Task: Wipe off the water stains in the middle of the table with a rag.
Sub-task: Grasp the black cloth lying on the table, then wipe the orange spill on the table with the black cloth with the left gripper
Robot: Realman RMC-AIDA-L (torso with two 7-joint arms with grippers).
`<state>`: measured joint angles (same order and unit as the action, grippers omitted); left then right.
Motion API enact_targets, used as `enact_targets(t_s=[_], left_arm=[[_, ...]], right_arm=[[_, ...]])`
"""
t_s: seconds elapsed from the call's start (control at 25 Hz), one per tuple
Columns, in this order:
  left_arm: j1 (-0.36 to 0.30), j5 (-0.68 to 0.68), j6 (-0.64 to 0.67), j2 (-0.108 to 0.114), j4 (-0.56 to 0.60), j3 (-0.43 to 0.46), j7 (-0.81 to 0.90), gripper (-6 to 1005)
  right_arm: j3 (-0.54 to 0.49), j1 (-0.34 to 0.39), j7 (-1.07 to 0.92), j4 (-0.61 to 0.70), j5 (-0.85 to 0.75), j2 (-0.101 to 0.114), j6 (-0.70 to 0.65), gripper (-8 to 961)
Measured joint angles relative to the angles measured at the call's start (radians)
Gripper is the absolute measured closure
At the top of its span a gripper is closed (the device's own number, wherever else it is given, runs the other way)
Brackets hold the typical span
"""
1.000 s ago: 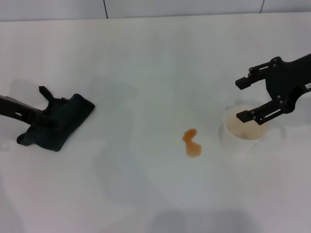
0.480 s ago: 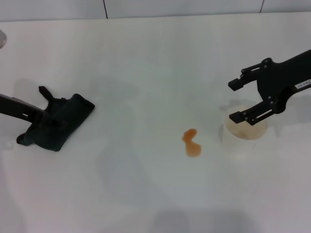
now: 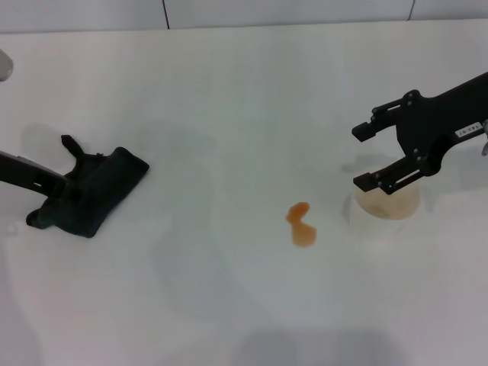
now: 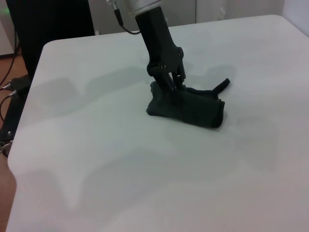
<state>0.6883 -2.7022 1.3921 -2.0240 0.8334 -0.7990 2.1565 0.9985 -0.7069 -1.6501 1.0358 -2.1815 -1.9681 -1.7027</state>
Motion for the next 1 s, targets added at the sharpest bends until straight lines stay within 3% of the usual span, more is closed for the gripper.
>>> enact_targets(t_s=[0.24,0.32,0.56,0.68,1.0], left_arm=[[0.024,-0.002,-0.003,0.005,-0.036,-0.015,0.0,659],[0.029,-0.002,-0.004,0.005,-0.035,-0.018,-0.004,855],[0.074,0.024,-0.01,-0.008,-0.032,-0.028,-0.02,910],[0.12,0.087,-0.032,-0.022,-0.057,-0.031,-0.053,910],[0.219,0.102,-0.09,-0.051,-0.131,-0.096,-0.069,909]], right_arm=[[0.001,0.0,0.0,0.0,-0.009,-0.002,0.007,132],[0.001,0.0,0.0,0.0,-0.014,-0.003,0.008,132],[-0.001,0.004,0.0,-0.004,-0.015,-0.004,0.01,132],[-0.003,0.0,0.005,-0.025,-0.015,-0.005,0.014,132],[0.001,-0.015,0.012,-0.032,-0.015,-0.012,0.018,132]])
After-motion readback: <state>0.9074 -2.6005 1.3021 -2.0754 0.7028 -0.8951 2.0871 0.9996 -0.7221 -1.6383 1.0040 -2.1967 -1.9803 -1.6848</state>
